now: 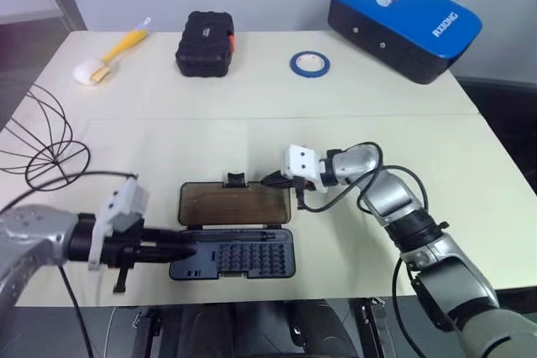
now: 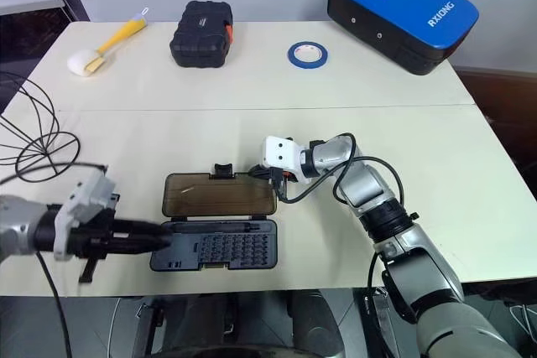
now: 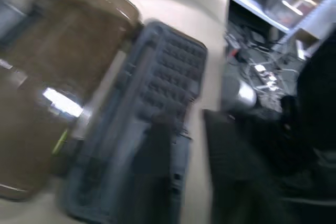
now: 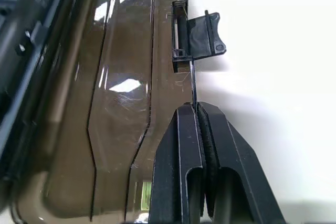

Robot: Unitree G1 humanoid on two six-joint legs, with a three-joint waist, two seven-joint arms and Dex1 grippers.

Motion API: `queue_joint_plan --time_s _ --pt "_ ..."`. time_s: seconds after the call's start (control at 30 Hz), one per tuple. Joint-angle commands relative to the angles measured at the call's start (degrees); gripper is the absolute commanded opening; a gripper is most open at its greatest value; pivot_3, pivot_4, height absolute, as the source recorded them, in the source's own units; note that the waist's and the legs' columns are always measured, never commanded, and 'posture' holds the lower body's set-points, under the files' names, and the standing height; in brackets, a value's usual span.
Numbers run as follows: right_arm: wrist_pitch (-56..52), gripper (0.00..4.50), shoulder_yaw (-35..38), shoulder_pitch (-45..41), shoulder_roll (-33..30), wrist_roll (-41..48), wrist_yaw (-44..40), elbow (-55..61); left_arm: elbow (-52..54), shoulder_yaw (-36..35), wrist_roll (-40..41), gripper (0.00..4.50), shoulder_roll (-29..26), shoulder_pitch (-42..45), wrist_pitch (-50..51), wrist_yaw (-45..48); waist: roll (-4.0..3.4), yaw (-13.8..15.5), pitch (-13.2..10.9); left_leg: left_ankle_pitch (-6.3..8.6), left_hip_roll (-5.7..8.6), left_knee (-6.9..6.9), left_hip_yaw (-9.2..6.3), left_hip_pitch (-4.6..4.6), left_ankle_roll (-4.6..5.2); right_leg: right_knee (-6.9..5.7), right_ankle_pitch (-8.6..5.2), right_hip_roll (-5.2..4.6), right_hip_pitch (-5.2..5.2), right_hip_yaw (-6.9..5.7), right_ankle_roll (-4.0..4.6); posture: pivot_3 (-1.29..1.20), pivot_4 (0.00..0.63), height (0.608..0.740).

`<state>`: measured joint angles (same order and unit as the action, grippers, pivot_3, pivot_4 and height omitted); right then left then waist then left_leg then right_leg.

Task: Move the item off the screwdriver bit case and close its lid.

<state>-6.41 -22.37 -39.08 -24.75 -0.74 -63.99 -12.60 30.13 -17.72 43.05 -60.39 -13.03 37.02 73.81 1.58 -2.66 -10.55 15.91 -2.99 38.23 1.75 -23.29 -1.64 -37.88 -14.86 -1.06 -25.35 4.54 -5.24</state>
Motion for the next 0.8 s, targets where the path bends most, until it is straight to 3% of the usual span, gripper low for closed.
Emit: queue_joint_plan --time_s 0.03,0.47,0.8 --pt "1.2 0.00 0.5 -0.5 0.0 -0.2 0.2 0.6 2.0 -2.3 -2.4 0.02 1.3 -3.8 -2.9 -0.6 0.00 0.1 0.0 0.00 0.00 0.00 -0.01 0.00 0.00 -0.01 -0.04 0.01 -0.01 0.00 0.07 0.00 0.150 0.737" --pt "3.3 0.00 2.6 0.0 -1.2 -0.9 3.5 5.2 -7.3 9.7 -15.6 0.02 9.3 -1.9 -11.6 -8.6 0.03 0.1 0.0 0.00 0.01 0.01 -0.01 0.05 0.00 -0.09 0.03 0.02 0.03 0.01 -0.04 0.00 0.150 0.737" --pt "-4.2 0.00 6.7 5.3 -5.0 1.8 6.7 25.9 -9.4 12.0 -17.0 0.02 11.5 -2.1 -13.1 -10.8 -0.07 0.4 0.1 0.00 0.03 0.01 -0.02 0.23 0.00 -0.12 0.03 0.00 0.20 0.01 -0.04 0.00 0.150 0.737"
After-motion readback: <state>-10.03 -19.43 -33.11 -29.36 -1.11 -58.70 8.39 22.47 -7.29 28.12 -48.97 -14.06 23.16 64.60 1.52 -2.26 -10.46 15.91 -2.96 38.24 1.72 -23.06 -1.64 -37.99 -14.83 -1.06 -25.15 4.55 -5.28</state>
